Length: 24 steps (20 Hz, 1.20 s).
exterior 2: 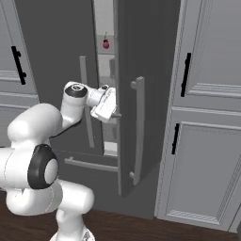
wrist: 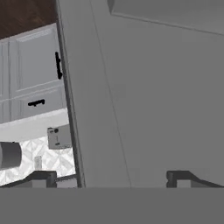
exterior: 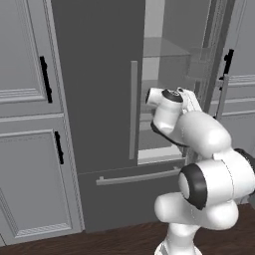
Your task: Take the strawberry from the fridge and place it on top of the pancake, located on the dining counter.
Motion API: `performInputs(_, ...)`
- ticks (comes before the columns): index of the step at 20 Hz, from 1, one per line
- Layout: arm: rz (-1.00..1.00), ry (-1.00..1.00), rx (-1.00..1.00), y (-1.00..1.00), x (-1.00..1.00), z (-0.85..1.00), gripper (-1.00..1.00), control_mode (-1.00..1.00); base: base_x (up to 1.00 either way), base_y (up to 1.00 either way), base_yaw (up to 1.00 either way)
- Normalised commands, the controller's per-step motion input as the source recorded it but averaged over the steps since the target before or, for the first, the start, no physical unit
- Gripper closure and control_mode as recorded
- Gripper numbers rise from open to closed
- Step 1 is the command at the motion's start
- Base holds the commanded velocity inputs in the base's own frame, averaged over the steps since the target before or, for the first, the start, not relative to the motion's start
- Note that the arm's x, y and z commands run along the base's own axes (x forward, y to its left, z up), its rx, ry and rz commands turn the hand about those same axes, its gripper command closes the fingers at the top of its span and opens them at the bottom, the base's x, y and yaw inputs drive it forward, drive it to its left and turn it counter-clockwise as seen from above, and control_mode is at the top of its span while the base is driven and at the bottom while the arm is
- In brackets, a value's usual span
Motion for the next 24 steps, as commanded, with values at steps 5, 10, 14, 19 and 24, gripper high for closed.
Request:
performInputs(5,-0.07,0.19,0.0,-1.0,-0.58,0.0,-1.0,-1.0,0.0,0.0,0.0)
performInputs(10,-0.09,0.15,0.01,-1.0,-0.57,0.0,-1.0,-1.0,0.0,0.0,0.0)
performInputs(14,-0.07,0.01,0.0,-0.7,-0.31,-0.11,-1.0,-1.0,0.0,0.0,0.0)
performInputs(19,-0.02,0.0,-0.03,0.06,-0.04,-0.01,-1.0,-1.0,0.0,0.0,0.0)
performInputs(24,0.0,-0.05,-0.11,1.0,0.0,-0.01,-1.0,-1.0,0.0,0.0,0.0)
